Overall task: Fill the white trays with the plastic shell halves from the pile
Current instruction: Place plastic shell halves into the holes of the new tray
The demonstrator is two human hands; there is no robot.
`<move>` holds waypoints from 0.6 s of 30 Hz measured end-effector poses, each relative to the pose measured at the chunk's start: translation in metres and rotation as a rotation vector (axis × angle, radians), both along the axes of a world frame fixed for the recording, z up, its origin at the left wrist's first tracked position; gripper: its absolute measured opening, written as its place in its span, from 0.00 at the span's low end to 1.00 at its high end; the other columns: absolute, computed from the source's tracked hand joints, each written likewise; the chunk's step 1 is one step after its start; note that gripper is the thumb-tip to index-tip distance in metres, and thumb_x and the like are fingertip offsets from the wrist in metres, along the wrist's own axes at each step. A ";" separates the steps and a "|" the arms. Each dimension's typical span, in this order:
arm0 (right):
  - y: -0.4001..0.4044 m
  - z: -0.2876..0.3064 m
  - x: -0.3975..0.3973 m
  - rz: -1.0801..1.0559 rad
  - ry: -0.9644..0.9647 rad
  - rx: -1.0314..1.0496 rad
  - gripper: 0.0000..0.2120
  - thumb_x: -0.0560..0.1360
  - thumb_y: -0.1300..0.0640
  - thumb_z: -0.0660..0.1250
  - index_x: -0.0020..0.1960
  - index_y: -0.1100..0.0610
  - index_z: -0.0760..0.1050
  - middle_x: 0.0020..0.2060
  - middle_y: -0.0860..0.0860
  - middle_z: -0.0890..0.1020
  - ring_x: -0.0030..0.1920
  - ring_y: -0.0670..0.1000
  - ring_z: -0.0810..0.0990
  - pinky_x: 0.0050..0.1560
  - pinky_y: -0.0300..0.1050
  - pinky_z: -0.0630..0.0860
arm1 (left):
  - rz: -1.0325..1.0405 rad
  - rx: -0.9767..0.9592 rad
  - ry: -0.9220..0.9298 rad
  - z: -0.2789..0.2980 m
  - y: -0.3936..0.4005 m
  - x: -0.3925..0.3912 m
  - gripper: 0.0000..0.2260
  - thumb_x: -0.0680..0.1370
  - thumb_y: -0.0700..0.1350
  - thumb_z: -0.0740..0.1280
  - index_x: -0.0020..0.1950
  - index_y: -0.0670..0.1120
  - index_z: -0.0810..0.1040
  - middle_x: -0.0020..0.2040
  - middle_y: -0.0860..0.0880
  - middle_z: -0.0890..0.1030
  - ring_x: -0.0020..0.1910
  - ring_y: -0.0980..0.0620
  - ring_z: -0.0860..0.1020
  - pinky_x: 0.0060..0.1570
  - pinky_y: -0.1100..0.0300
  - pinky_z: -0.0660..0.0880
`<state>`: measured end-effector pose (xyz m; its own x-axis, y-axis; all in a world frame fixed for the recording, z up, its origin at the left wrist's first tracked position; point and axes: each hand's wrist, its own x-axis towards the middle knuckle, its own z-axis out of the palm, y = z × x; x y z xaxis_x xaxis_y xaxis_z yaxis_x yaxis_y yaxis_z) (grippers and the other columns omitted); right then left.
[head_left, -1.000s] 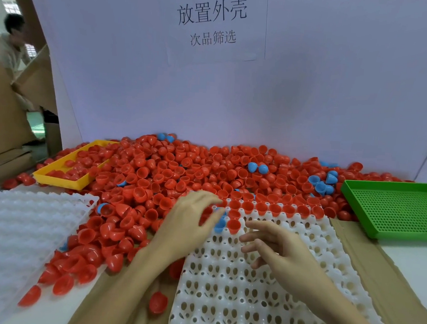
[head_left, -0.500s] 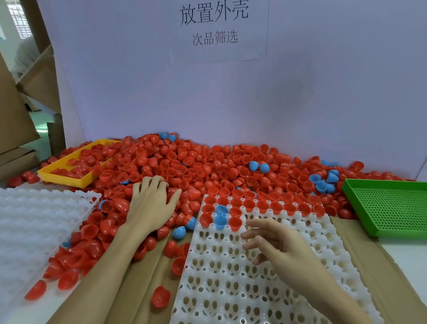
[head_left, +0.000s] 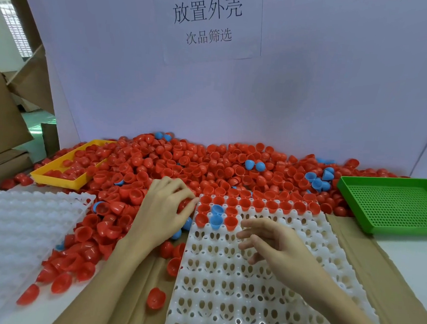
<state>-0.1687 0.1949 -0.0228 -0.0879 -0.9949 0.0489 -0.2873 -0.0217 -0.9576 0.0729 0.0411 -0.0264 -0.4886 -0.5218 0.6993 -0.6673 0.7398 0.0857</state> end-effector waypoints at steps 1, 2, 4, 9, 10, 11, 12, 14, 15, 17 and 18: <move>0.000 0.000 0.000 0.001 -0.003 -0.001 0.14 0.84 0.66 0.62 0.64 0.51 0.79 0.51 0.46 0.87 0.52 0.47 0.87 0.48 0.45 0.84 | 0.084 0.024 0.037 -0.001 -0.001 0.000 0.06 0.81 0.48 0.71 0.50 0.48 0.85 0.47 0.53 0.79 0.48 0.51 0.75 0.52 0.52 0.71; 0.000 0.000 0.000 0.002 -0.003 -0.002 0.14 0.84 0.66 0.62 0.64 0.51 0.79 0.51 0.46 0.87 0.52 0.47 0.87 0.48 0.45 0.84 | 0.161 0.067 0.077 -0.002 -0.003 0.001 0.04 0.81 0.47 0.72 0.51 0.47 0.85 0.48 0.52 0.78 0.48 0.50 0.75 0.53 0.52 0.71; 0.000 0.000 0.001 0.002 0.003 -0.004 0.14 0.84 0.66 0.62 0.64 0.51 0.79 0.51 0.45 0.87 0.52 0.47 0.86 0.48 0.44 0.84 | 0.246 0.148 0.109 -0.005 -0.007 0.007 0.05 0.80 0.44 0.73 0.54 0.45 0.85 0.49 0.51 0.78 0.49 0.49 0.76 0.55 0.52 0.71; 0.001 0.002 0.001 0.008 0.009 -0.004 0.14 0.84 0.65 0.62 0.64 0.52 0.79 0.51 0.45 0.87 0.52 0.47 0.86 0.48 0.44 0.84 | 0.211 0.272 0.161 -0.003 -0.005 0.013 0.04 0.79 0.40 0.75 0.52 0.48 0.86 0.50 0.54 0.81 0.53 0.50 0.77 0.60 0.53 0.69; 0.001 0.002 0.001 0.010 0.006 -0.005 0.14 0.84 0.65 0.62 0.63 0.52 0.79 0.51 0.44 0.87 0.52 0.47 0.87 0.48 0.44 0.84 | 0.170 0.265 0.188 0.000 -0.002 0.011 0.05 0.79 0.40 0.75 0.52 0.48 0.87 0.50 0.56 0.82 0.53 0.52 0.77 0.61 0.52 0.70; 0.002 0.003 0.001 0.013 0.004 -0.005 0.14 0.84 0.65 0.62 0.63 0.52 0.79 0.51 0.44 0.87 0.52 0.47 0.87 0.48 0.45 0.84 | 0.105 0.261 0.239 0.003 0.003 0.008 0.05 0.78 0.40 0.75 0.52 0.50 0.87 0.50 0.58 0.83 0.54 0.54 0.78 0.62 0.53 0.71; 0.002 0.003 0.001 0.013 0.001 -0.005 0.14 0.84 0.65 0.62 0.63 0.53 0.79 0.51 0.44 0.87 0.52 0.47 0.87 0.48 0.45 0.85 | 0.020 0.279 0.309 0.007 0.008 0.005 0.06 0.78 0.41 0.75 0.52 0.51 0.87 0.51 0.59 0.84 0.56 0.56 0.79 0.63 0.56 0.72; 0.002 0.003 0.001 0.007 -0.021 -0.012 0.14 0.84 0.65 0.62 0.64 0.52 0.79 0.51 0.46 0.87 0.52 0.48 0.87 0.48 0.46 0.85 | -0.189 0.423 0.454 0.016 0.021 -0.004 0.09 0.78 0.41 0.75 0.56 0.53 0.86 0.53 0.59 0.86 0.59 0.55 0.82 0.63 0.61 0.75; 0.002 0.003 0.001 0.001 -0.043 -0.023 0.14 0.84 0.64 0.63 0.65 0.51 0.78 0.51 0.47 0.87 0.52 0.49 0.87 0.48 0.47 0.85 | -0.289 0.521 0.502 0.019 0.029 -0.009 0.11 0.79 0.40 0.75 0.58 0.53 0.86 0.55 0.57 0.86 0.60 0.54 0.83 0.63 0.62 0.77; 0.002 0.004 0.003 0.004 -0.105 -0.054 0.16 0.83 0.60 0.67 0.69 0.47 0.74 0.52 0.49 0.87 0.52 0.50 0.87 0.47 0.46 0.85 | -0.438 0.652 0.529 0.021 0.045 -0.021 0.13 0.79 0.39 0.75 0.60 0.53 0.85 0.57 0.54 0.86 0.61 0.52 0.83 0.62 0.62 0.78; 0.003 0.005 0.003 0.015 -0.135 -0.069 0.18 0.82 0.56 0.69 0.70 0.45 0.73 0.53 0.50 0.87 0.52 0.50 0.87 0.46 0.46 0.85 | -0.494 0.694 0.521 0.021 0.051 -0.027 0.13 0.79 0.38 0.74 0.61 0.52 0.85 0.58 0.53 0.86 0.62 0.51 0.83 0.62 0.62 0.78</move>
